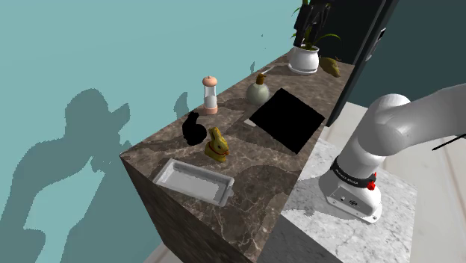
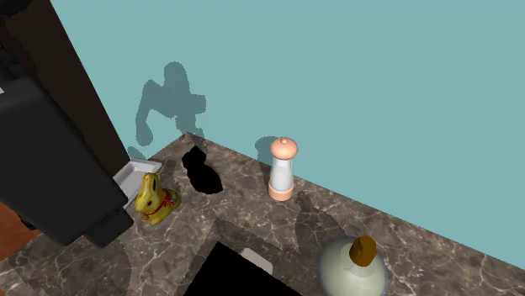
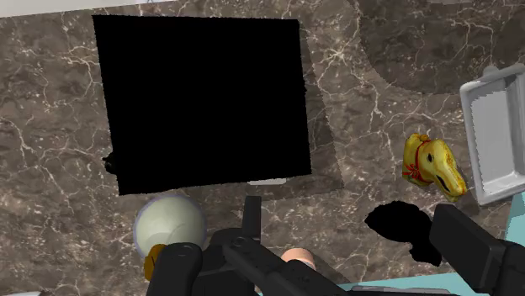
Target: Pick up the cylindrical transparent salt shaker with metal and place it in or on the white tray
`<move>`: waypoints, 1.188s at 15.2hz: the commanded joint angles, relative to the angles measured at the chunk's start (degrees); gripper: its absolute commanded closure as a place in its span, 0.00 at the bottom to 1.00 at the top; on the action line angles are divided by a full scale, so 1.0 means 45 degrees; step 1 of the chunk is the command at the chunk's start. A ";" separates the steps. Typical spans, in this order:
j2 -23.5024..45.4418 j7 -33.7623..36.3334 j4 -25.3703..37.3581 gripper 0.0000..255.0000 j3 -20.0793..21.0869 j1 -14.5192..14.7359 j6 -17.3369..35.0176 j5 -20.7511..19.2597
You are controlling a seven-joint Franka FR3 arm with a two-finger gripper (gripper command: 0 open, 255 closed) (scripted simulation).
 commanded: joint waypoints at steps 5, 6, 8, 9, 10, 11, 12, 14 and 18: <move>0.1543 -0.0008 0.0082 0.00 0.0122 0.0090 0.1469 0.0048; 0.1952 -0.0011 0.0146 0.00 0.0153 0.0110 0.1816 0.0058; 0.2796 -0.0014 0.0328 0.00 0.0214 0.0149 0.2482 0.0074; 0.3228 -0.0014 0.0445 0.00 0.0242 0.0169 0.2799 0.0079; 0.3666 -0.0013 0.0580 0.00 0.0271 0.0188 0.3105 0.0082; 0.4110 -0.0013 0.0732 0.00 0.0300 0.0205 0.3400 0.0085; 0.4559 -0.0011 0.0900 0.00 0.0328 0.0223 0.3682 0.0085; 0.5471 -0.0005 0.1289 0.00 0.0384 0.0257 0.4209 0.0080; 0.7334 0.0017 0.2268 0.00 0.0498 0.0310 0.5101 0.0046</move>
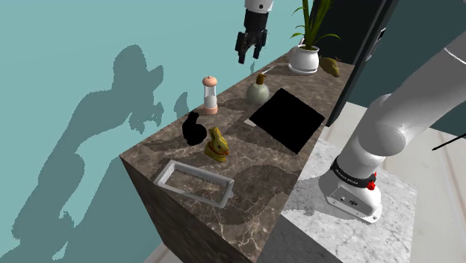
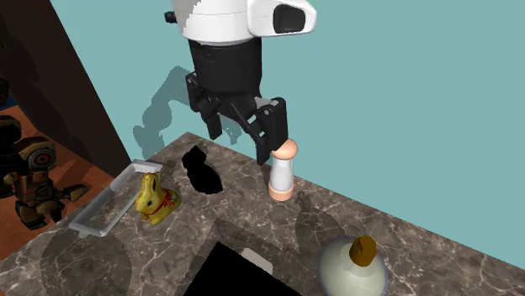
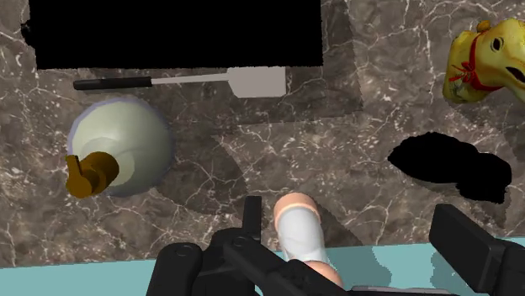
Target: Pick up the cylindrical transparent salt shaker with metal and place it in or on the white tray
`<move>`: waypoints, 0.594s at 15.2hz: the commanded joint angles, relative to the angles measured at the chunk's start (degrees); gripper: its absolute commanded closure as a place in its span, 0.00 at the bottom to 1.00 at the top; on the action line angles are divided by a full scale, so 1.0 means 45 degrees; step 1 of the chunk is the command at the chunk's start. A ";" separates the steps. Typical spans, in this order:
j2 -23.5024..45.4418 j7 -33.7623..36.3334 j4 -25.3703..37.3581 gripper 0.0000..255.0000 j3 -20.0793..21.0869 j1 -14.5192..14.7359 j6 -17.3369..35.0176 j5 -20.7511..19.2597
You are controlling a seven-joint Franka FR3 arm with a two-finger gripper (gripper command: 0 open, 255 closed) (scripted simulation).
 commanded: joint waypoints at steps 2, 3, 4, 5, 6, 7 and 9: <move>0.1515 -0.0005 0.0920 0.00 0.0060 0.0030 0.0610 -0.0051; 0.1992 0.0006 0.1240 0.00 0.0084 0.0045 0.0768 -0.0071; 0.2472 0.0018 0.1578 0.00 0.0108 0.0060 0.0911 -0.0093; 0.2954 0.0032 0.1933 0.00 0.0130 0.0076 0.1039 -0.0118; 0.3439 0.0046 0.2307 0.00 0.0150 0.0093 0.1152 -0.0145; 0.3926 0.0060 0.2698 0.00 0.0170 0.0111 0.1249 -0.0175; 0.4910 0.0091 0.3538 0.00 0.0205 0.0150 0.1396 -0.0239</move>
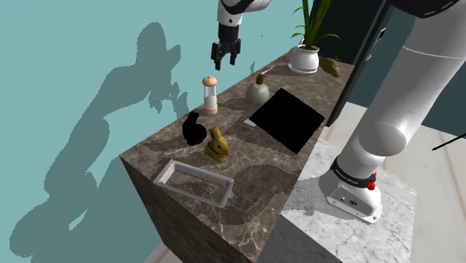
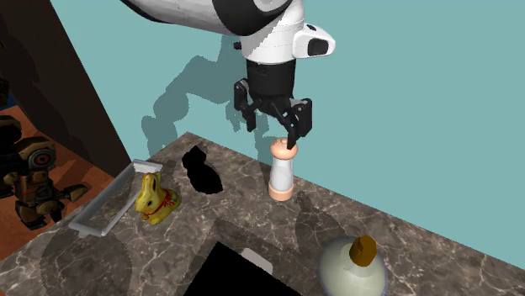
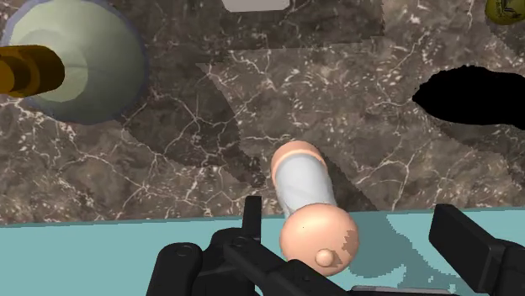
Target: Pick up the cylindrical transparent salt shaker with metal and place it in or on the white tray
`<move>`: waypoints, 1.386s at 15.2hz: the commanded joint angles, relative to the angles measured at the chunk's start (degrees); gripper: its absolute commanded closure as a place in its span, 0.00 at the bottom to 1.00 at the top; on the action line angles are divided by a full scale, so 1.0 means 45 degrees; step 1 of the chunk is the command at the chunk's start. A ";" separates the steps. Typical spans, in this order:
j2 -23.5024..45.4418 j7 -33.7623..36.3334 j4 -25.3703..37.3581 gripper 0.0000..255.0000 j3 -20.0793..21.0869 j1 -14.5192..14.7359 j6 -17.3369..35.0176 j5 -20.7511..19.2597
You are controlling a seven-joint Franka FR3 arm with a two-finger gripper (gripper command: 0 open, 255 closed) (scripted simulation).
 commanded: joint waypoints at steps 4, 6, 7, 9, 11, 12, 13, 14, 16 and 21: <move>0.2543 0.0061 0.2330 0.00 0.0066 0.0107 0.0233 -0.0174; 0.3596 0.0088 0.3447 0.00 0.0082 0.0163 0.0169 -0.0250; 0.4137 0.0099 0.4051 0.00 0.0088 0.0193 0.0107 -0.0287; 0.4375 0.0103 0.4168 0.00 0.0086 0.0208 0.0228 -0.0301; 0.4484 0.0106 0.3986 0.00 0.0085 0.0210 0.0519 -0.0305; 0.4542 0.0107 0.3899 0.00 0.0084 0.0211 0.0663 -0.0308; 0.4602 0.0109 0.3816 0.00 0.0083 0.0212 0.0806 -0.0310; 0.4664 0.0110 0.3737 0.00 0.0082 0.0213 0.0948 -0.0313; 0.4765 0.0113 0.3615 0.00 0.0081 0.0215 0.1171 -0.0316; 0.4767 0.0113 0.3618 0.00 0.0080 0.0215 0.1170 -0.0317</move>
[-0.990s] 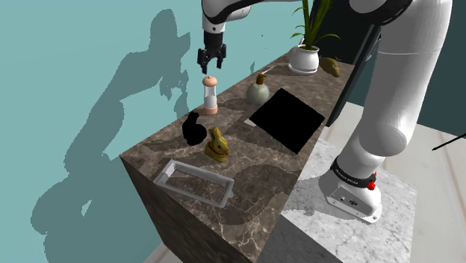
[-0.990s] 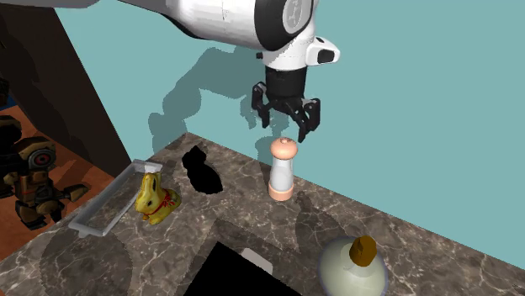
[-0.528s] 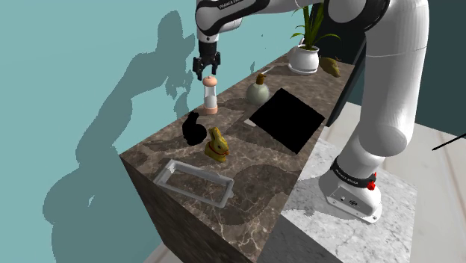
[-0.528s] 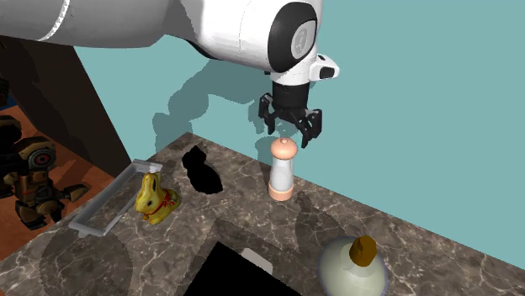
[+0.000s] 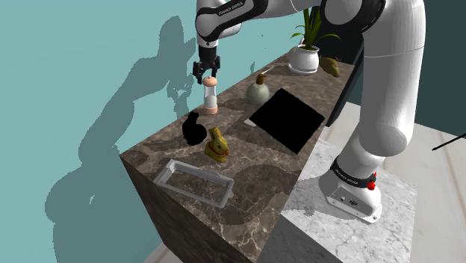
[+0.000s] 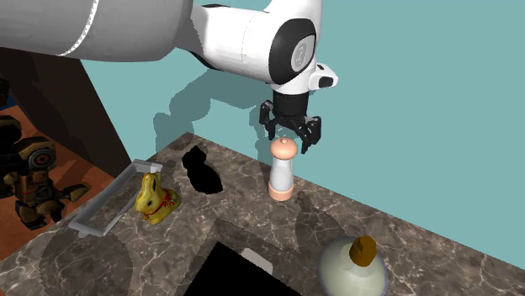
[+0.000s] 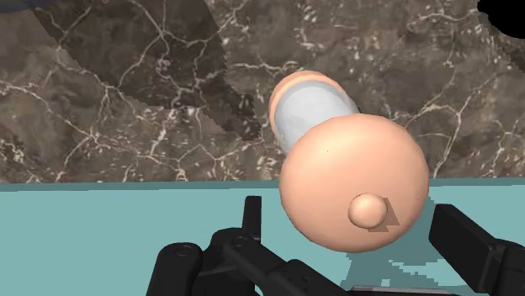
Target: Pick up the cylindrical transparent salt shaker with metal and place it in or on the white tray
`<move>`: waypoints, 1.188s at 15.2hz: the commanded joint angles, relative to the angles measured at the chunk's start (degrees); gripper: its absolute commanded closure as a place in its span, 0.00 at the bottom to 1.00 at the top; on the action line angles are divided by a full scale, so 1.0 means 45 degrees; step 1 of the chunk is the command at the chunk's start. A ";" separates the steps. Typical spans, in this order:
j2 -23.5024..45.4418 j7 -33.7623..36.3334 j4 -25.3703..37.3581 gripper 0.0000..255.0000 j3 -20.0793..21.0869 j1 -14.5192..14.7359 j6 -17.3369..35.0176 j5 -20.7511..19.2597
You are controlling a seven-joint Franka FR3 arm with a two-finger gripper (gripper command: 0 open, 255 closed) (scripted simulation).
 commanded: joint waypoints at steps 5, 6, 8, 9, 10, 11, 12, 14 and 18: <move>0.0006 0.0000 0.0008 1.00 0.0000 0.0000 -0.0002 0.0000; 0.0007 0.0001 0.0007 1.00 0.0000 0.0001 0.0000 0.0000; 0.0007 0.0001 0.0006 1.00 0.0000 0.0001 0.0001 0.0000; 0.0011 0.0002 0.0007 1.00 0.0000 0.0002 0.0004 0.0000; 0.0007 0.0004 0.0004 1.00 0.0001 0.0003 0.0003 -0.0001; 0.0002 0.0007 -0.0007 1.00 0.0002 0.0005 0.0009 -0.0001; -0.0001 0.0000 -0.0003 1.00 0.0000 0.0000 0.0004 0.0000; -0.0104 -0.0001 0.0190 1.00 0.0002 -0.0001 -0.0293 0.0004; -0.0274 -0.0002 0.0629 1.00 0.0005 -0.0001 -0.0901 0.0011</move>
